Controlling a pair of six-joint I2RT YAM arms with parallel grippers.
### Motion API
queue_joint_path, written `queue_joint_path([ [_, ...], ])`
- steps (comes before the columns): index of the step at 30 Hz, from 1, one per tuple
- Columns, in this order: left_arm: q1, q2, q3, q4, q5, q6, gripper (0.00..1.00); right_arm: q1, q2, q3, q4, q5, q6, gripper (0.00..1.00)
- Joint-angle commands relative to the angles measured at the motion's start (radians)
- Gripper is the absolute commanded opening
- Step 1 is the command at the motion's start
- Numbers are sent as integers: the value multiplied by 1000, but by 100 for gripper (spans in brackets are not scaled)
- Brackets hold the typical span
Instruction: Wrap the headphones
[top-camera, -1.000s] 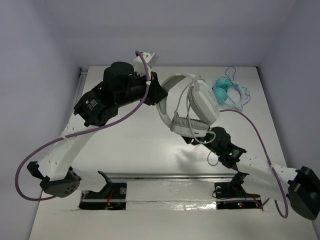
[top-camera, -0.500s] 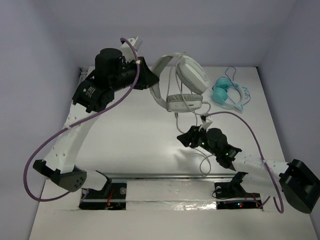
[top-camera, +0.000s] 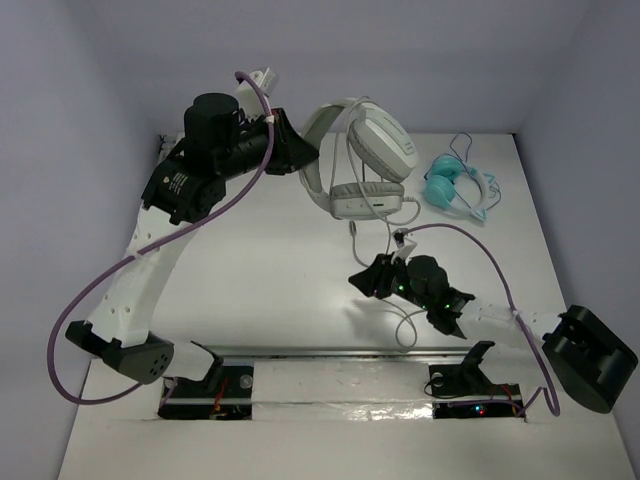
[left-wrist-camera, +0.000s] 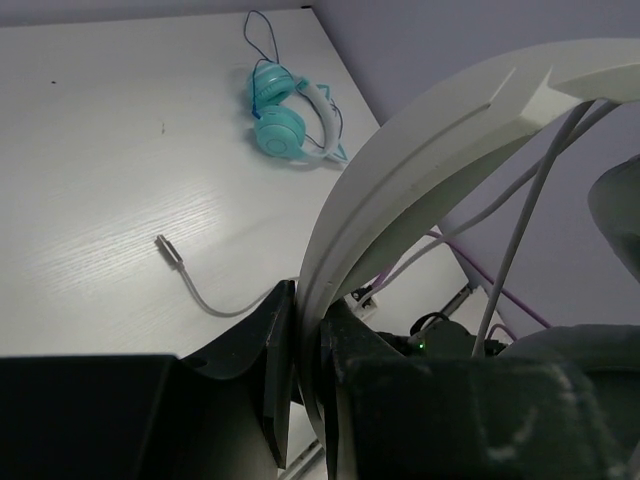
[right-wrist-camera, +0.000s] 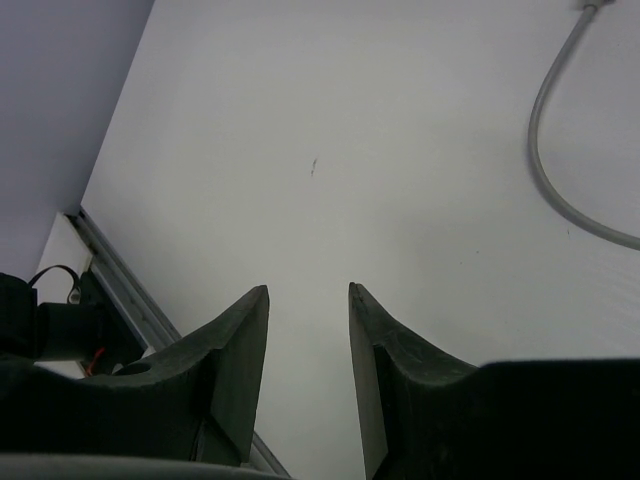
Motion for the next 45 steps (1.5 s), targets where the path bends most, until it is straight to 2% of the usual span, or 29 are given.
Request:
queue_joint_path([
  [1, 7, -31, 51, 131, 25, -59, 0, 8, 2, 4, 65, -11, 5, 44],
  [10, 46, -46, 6, 192, -17, -102, 0, 28, 14, -5, 66, -13, 20, 45],
  [14, 56, -43, -24, 234, -72, -139, 0, 74, 19, -2, 56, 10, 35, 44],
  [19, 79, -48, -136, 329, -112, -212, 0, 194, 40, 29, -10, 109, 47, 31],
  [20, 79, -51, -155, 356, -147, -232, 0, 217, 54, 53, -45, 128, 52, 23],
  [23, 89, -60, -221, 398, -225, -260, 0, 309, 77, 90, -113, 193, 67, 9],
  [28, 98, -83, -354, 458, -356, -292, 0, 406, 100, 162, -197, 257, 109, 1],
  [29, 98, -88, -391, 467, -427, -292, 0, 442, 112, 179, -245, 266, 113, 0],
  [31, 98, -91, -428, 474, -480, -278, 0, 482, 129, 257, -308, 306, 113, 0],
  [36, 89, -80, -547, 452, -647, -215, 0, 600, 168, 452, -634, 403, 94, 0],
  [40, 0, -92, -643, 432, -759, -166, 0, 660, 183, 591, -852, 487, 78, 0],
  [42, -81, -94, -690, 393, -868, -142, 0, 660, 163, 659, -969, 515, 66, 0],
  [45, -137, -92, -738, 344, -931, -131, 0, 670, 101, 720, -1092, 570, 44, 0],
])
